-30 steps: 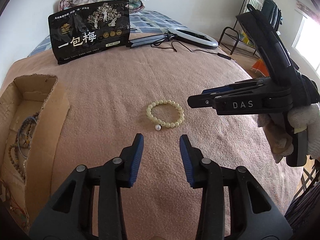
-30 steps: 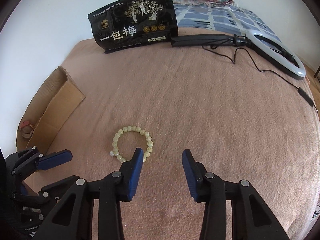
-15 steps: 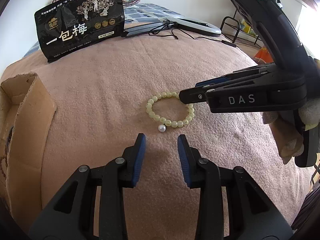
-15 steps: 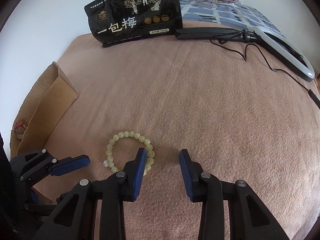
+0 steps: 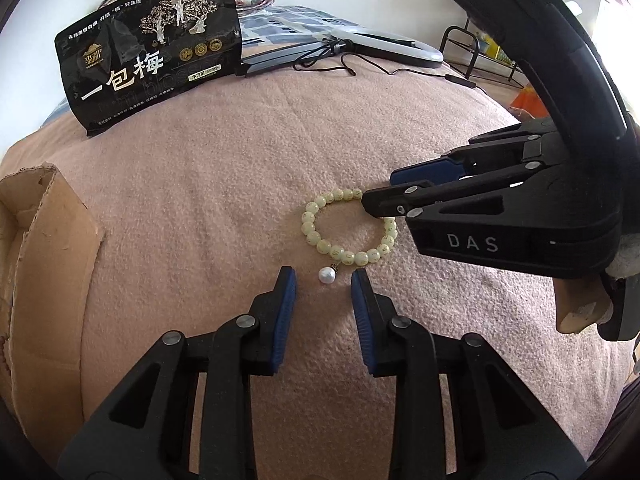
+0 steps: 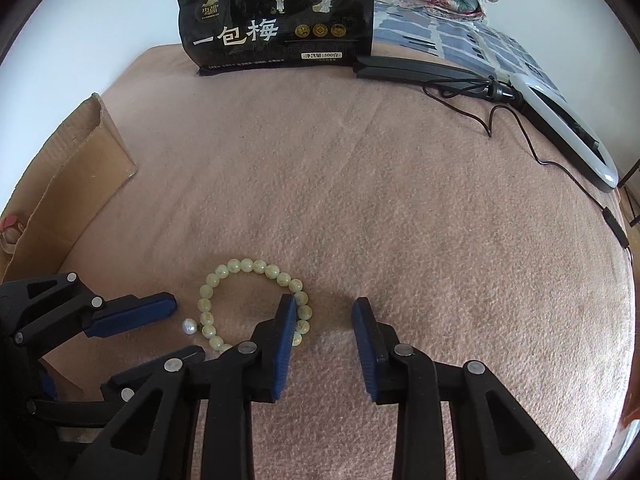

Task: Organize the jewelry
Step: 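Close the left tool on the loose white pearl bead while the right tool grasps the bead bracelet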

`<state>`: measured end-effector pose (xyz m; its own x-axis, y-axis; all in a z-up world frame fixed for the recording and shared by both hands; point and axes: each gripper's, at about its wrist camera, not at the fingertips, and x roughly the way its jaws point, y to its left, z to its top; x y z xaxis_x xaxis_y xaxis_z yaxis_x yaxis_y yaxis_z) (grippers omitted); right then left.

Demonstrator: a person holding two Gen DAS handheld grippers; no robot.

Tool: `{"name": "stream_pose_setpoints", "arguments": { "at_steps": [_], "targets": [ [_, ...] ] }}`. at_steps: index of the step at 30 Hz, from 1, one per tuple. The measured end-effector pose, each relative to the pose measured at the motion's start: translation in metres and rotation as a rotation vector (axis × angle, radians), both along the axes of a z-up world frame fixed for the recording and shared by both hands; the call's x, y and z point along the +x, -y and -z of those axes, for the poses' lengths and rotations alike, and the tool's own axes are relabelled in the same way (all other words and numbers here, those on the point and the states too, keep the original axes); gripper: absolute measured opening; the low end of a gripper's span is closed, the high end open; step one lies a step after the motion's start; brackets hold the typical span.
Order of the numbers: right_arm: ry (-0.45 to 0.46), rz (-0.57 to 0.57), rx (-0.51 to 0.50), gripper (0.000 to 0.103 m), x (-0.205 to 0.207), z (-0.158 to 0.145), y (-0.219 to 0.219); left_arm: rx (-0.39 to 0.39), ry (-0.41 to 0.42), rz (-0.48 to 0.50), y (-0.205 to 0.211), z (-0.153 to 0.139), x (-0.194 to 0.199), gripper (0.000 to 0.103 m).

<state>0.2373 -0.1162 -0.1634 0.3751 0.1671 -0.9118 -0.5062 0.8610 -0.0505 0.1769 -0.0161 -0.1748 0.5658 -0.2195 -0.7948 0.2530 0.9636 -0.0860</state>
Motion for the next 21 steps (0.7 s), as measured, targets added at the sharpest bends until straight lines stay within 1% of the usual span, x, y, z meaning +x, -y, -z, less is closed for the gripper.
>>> {"name": "stream_pose_setpoints", "arguments": {
  "at_steps": [4, 11, 12, 17, 18, 19, 20, 21],
  "targets": [
    [-0.001, 0.004, 0.001, 0.024, 0.0, 0.0, 0.006, 0.003, 0.003, 0.006, 0.002, 0.001, 0.004, 0.028],
    [-0.025, 0.007, 0.032, 0.027, 0.002, 0.0, 0.015, 0.001, 0.012, 0.014, 0.004, 0.004, 0.009, 0.018],
    [-0.029, 0.007, 0.034, 0.027, 0.002, 0.0, 0.015, 0.002, 0.014, 0.015, 0.005, 0.004, 0.009, 0.015],
    [-0.023, -0.003, 0.022, 0.027, 0.0, 0.002, 0.012, 0.011, 0.02, 0.017, 0.006, 0.004, 0.01, 0.009],
    [-0.019, -0.006, 0.019, 0.026, 0.0, 0.002, 0.011, 0.008, 0.02, 0.016, 0.006, 0.004, 0.01, 0.009],
    [-0.025, -0.012, 0.026, 0.018, -0.001, 0.002, 0.011, 0.005, 0.019, 0.013, 0.005, 0.004, 0.01, 0.008],
    [-0.03, -0.015, 0.033, 0.013, -0.002, 0.001, 0.01, -0.001, 0.018, 0.01, 0.005, 0.004, 0.01, 0.008],
    [-0.032, -0.012, 0.038, 0.006, -0.002, 0.001, 0.01, -0.006, 0.017, 0.007, 0.004, 0.003, 0.01, 0.008]
  ]
}}
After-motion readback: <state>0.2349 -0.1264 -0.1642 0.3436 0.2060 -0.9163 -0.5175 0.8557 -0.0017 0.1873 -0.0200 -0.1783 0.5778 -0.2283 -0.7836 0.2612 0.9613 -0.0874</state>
